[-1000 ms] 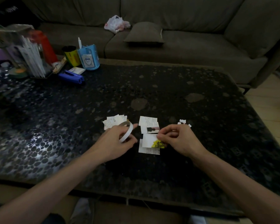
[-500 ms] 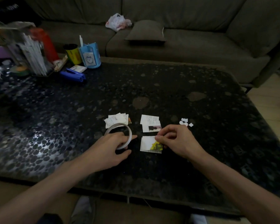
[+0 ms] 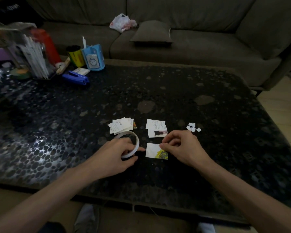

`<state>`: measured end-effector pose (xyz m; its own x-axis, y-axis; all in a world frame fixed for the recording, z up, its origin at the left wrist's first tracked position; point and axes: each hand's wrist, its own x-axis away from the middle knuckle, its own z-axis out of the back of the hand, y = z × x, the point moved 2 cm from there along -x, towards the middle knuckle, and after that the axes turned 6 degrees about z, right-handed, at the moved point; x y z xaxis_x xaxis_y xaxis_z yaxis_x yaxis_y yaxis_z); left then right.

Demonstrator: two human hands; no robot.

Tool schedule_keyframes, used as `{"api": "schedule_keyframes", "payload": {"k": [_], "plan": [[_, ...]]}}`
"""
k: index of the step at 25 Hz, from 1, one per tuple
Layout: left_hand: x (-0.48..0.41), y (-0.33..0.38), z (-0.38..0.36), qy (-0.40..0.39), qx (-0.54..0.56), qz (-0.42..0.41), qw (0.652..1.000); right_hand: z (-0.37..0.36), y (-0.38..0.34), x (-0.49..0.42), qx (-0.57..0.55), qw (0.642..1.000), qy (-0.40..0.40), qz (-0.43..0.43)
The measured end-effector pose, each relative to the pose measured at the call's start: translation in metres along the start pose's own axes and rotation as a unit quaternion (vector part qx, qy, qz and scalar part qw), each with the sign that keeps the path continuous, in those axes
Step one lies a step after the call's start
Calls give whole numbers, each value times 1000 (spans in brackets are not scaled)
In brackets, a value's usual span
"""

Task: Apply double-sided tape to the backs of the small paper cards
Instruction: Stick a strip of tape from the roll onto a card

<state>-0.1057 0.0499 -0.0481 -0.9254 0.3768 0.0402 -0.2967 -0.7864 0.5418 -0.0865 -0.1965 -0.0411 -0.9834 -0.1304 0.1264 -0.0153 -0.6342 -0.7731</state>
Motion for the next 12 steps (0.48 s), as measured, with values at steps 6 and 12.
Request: {"api": "schedule_keyframes", "payload": {"k": [6,12], "plan": [[0,3,-1,-9,1,-12,1000,0,-3,0,16,1000,2,6],[1,7,-6,-15,-41,-18,999,1,-6,1,22,1000,-2,11]]}}
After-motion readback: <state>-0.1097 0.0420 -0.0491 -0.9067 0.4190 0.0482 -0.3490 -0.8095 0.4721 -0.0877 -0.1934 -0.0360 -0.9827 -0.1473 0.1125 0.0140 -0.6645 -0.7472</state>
